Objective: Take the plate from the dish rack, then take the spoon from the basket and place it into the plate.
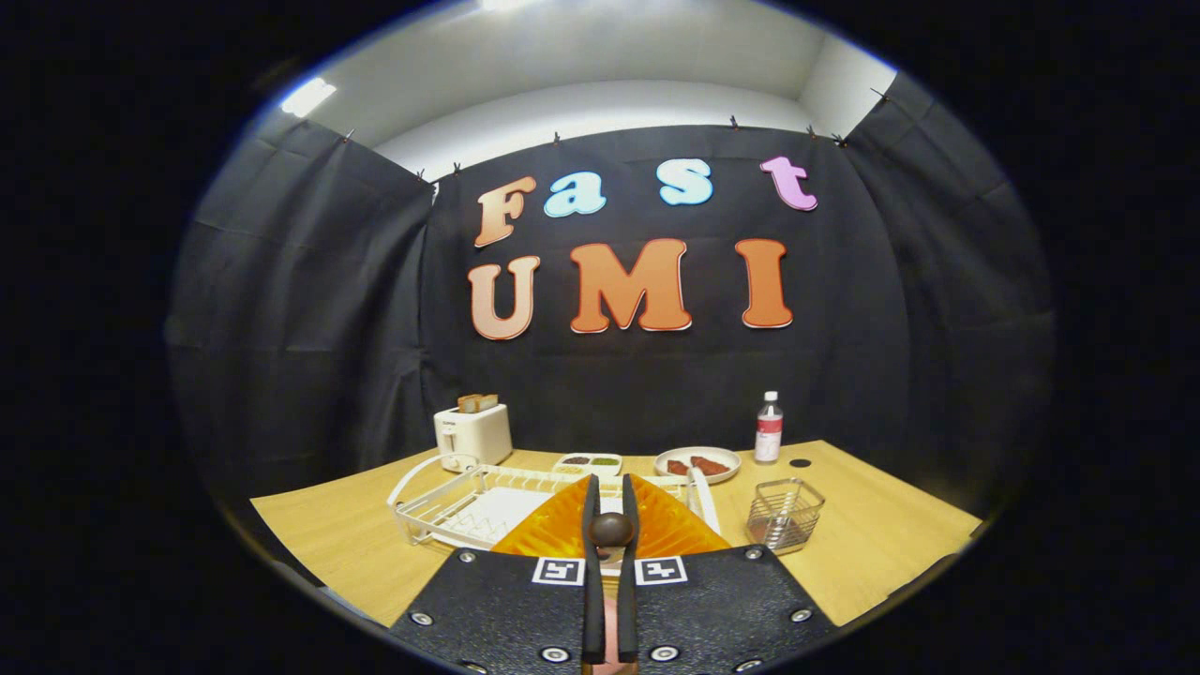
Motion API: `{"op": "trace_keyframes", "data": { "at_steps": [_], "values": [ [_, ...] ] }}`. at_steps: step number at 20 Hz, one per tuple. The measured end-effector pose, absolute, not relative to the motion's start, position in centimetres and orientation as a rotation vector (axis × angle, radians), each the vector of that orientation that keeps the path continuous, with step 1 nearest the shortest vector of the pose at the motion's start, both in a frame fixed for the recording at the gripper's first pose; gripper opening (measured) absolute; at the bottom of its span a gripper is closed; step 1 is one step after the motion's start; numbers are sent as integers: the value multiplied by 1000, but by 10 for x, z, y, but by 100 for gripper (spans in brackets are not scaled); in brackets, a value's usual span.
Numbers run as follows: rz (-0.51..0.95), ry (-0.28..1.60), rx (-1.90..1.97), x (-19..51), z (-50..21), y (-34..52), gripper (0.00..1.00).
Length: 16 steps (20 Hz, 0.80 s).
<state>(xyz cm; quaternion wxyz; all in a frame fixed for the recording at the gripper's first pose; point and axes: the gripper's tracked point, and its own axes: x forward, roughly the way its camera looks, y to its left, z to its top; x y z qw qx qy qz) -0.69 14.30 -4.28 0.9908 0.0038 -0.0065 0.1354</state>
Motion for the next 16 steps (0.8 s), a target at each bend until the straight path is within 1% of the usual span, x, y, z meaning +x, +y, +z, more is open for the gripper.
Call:
{"op": "trace_keyframes", "data": {
  "at_steps": [8, 13, 16],
  "values": [
    [328, 59, 59, -18, -104, 191, 5],
    [346, 63, 56, -15, -122, 203, 5],
    [347, 98, 40, -12, -140, 206, 5]
  ]
}}
